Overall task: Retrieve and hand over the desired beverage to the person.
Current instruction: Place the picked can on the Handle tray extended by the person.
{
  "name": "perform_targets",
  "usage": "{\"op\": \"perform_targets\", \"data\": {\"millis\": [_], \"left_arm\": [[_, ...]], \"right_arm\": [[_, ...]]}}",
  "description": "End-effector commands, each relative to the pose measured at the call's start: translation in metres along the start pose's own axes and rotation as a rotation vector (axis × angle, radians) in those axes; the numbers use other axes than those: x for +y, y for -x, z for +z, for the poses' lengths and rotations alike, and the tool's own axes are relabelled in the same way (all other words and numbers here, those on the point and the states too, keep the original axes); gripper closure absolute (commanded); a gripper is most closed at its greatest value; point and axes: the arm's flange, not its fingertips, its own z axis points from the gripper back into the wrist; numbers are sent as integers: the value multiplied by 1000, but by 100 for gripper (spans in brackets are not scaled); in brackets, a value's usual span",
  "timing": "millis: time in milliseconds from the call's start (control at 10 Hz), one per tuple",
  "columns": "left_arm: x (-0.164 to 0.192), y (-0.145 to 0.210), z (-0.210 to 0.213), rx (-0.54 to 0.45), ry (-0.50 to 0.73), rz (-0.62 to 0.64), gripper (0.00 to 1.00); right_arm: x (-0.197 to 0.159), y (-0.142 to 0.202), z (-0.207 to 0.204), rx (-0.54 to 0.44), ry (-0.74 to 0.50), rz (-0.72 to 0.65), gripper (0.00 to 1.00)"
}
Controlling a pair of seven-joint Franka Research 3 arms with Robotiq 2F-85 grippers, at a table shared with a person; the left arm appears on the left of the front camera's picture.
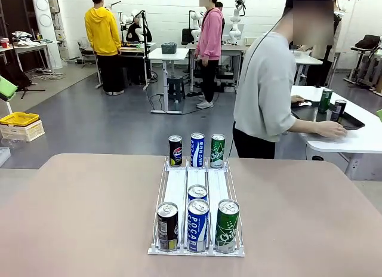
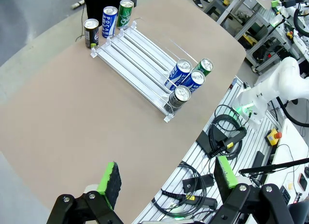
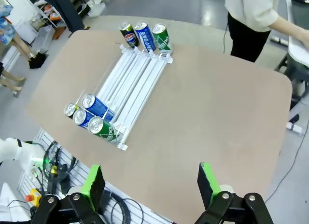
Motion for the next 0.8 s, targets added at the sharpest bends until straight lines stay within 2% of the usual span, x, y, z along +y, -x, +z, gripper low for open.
{"op": "perform_targets", "data": {"millis": [0, 700], "left_arm": [[0, 1, 1, -7, 14, -15, 0], [0, 1, 1, -7, 14, -15, 0]], "right_arm": [[-1, 1, -3, -12, -10, 8, 0], [-1, 1, -3, -12, -10, 8, 0]]}}
